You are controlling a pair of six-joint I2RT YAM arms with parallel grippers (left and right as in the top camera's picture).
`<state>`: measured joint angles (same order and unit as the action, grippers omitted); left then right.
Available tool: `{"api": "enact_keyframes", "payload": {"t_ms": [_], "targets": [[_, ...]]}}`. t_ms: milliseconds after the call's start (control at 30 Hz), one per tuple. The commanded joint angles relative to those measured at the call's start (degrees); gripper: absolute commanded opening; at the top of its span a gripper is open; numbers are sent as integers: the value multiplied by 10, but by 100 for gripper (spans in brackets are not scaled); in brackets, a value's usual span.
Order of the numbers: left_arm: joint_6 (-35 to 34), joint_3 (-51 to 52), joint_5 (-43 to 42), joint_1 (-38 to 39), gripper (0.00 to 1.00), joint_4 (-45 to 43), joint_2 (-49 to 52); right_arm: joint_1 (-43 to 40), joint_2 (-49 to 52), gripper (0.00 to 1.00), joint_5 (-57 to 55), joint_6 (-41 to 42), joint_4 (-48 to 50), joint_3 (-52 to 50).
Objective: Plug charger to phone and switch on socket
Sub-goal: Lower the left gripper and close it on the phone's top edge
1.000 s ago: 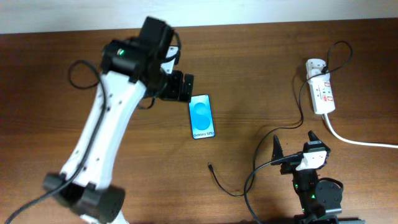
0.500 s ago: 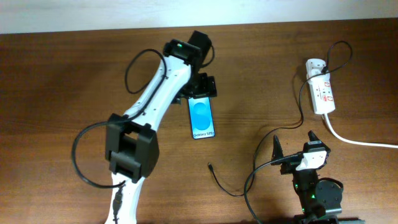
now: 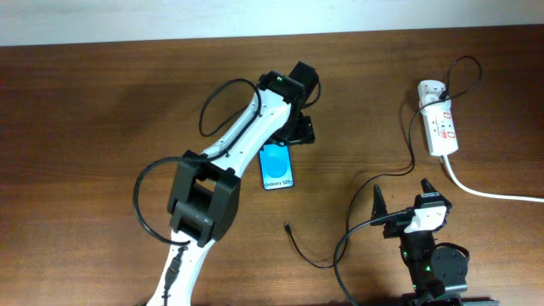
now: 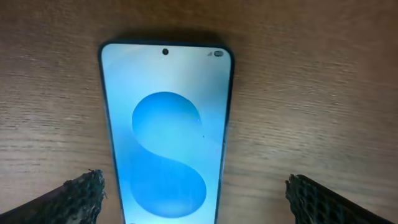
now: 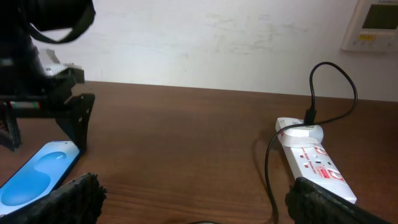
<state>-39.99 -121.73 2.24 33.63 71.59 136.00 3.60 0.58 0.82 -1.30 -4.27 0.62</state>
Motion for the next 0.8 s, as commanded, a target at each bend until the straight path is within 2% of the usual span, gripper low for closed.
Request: {"api": "enact_keyframes", "payload": {"t_ms": [0, 433, 533, 767], "targets": [[-7, 0, 10, -6, 99, 2, 35, 5, -4, 98, -7, 2, -3, -3], [25, 7, -4, -24, 99, 9, 38, 5, -4, 98, -7, 2, -3, -3], [73, 17, -31, -24, 99, -7, 39, 5, -4, 99, -7, 2, -3, -3], [73, 28, -29, -29, 99, -10, 39, 5, -4, 98, -7, 2, -3, -3]]}}
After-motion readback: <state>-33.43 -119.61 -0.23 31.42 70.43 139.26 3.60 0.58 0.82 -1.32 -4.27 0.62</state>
